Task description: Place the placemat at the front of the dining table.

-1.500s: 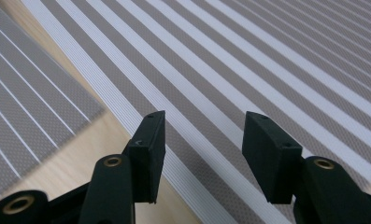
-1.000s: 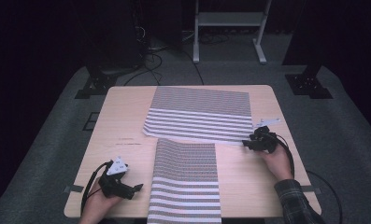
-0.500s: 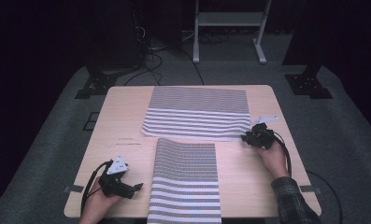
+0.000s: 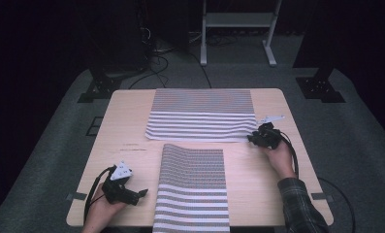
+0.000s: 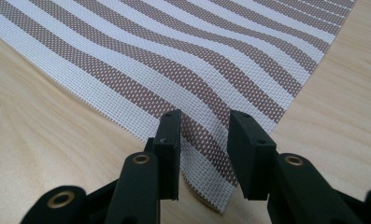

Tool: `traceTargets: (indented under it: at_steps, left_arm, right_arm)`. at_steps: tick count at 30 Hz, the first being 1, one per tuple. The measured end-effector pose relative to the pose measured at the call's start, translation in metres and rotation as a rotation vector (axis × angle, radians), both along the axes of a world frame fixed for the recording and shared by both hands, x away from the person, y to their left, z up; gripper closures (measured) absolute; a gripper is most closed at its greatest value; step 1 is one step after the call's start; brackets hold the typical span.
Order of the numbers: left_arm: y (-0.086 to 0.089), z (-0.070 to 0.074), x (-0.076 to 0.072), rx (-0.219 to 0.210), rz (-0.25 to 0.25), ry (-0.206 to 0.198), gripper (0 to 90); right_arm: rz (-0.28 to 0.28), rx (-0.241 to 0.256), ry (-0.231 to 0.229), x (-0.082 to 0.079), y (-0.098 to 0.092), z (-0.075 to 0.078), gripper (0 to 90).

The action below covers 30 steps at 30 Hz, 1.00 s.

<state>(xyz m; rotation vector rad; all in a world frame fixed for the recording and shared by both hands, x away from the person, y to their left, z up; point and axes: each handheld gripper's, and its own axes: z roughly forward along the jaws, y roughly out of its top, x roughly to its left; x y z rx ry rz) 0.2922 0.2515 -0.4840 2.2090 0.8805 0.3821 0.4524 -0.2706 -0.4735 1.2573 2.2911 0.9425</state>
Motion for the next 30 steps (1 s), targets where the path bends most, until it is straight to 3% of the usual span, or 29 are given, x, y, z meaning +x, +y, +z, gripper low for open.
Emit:
traceTargets:
  at_steps: [12, 15, 17, 20, 24, 29, 30]
  left_arm:
    - [0.001, 0.0, 0.001, 0.0, 0.0, 0.002, 0.0]
    - [0.005, 0.002, 0.006, -0.042, 0.028, 0.033, 0.0]
    - [0.007, 0.006, 0.013, -0.029, 0.04, 0.044, 0.0]
    - [0.009, 0.014, 0.025, -0.032, 0.048, -0.003, 0.0]
    - [0.012, 0.025, 0.046, -0.053, 0.08, -0.028, 0.0]
    - [0.012, 0.035, 0.075, -0.068, 0.11, -0.044, 5.2]
    - [0.012, 0.035, 0.075, -0.068, 0.11, -0.044, 8.3]
  right_arm:
    - [0.0, -0.002, 0.003, 0.007, 0.0, 0.0, 63.1]
    - [-0.003, 0.001, 0.0, 0.007, 0.0, 0.0, 61.1]
    - [-0.01, 0.0, -0.004, 0.007, -0.001, -0.001, 59.1]
    - [-0.01, 0.004, -0.01, 0.007, -0.002, -0.001, 58.6]
    - [-0.008, 0.004, -0.01, 0.008, -0.002, -0.001, 58.2]
    - [-0.008, 0.008, -0.01, 0.007, -0.002, -0.002, 58.0]
    - [-0.006, 0.009, -0.011, 0.007, -0.002, -0.002, 58.0]
